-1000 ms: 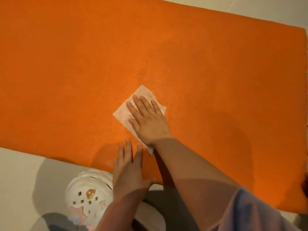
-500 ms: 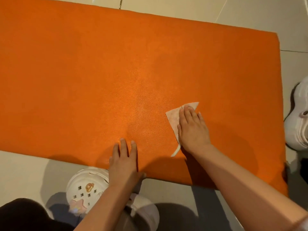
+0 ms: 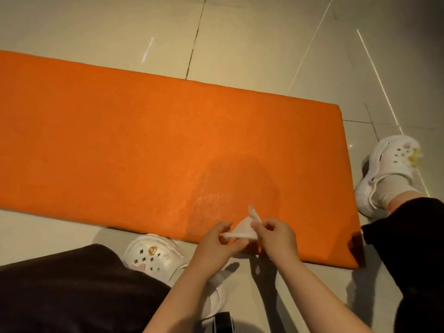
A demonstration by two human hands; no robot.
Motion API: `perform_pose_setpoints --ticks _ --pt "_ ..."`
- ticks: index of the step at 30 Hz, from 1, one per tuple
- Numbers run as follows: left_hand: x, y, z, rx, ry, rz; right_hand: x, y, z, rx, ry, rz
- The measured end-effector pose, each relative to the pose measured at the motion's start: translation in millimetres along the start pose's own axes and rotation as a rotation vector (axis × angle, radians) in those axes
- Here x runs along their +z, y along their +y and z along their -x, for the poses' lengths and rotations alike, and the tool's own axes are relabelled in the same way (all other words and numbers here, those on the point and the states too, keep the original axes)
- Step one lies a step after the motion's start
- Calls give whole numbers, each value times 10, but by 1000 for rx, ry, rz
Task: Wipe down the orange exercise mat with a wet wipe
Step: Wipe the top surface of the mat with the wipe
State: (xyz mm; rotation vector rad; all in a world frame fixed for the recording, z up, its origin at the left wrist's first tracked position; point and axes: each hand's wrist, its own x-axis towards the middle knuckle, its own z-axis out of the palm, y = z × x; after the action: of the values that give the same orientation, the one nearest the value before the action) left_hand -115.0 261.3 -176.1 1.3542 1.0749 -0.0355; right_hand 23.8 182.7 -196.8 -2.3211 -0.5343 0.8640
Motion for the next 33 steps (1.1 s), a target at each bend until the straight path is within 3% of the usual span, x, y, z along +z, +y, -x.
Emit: perform_pose_setpoints --ticks 3,6,11,15,19,26,29,33 --pt "148 139 386 61 20 315 -223 -238 438 43 58 -341" --pt "125 313 714 143 31 435 -391 -398 827 -47 78 -430" --pt "3 622 1221 246 -68 683 -708 -656 1401 -183 224 -331" --pt "-28 785 1604 262 -118 910 -954 -1004 1765 -433 260 -106" --pt "-164 899 1801 312 -58 944 -1193 -1416 1973 -635 247 141" --pt "-500 1188 1967 377 -75 974 -1562 -2257 2184 -873 264 324" --pt "-613 1253 1997 435 -144 1087 -1659 -2310 2092 -869 290 317" --pt "-639 1544 2056 492 -205 924 -1697 -2087 1864 -787 386 149"
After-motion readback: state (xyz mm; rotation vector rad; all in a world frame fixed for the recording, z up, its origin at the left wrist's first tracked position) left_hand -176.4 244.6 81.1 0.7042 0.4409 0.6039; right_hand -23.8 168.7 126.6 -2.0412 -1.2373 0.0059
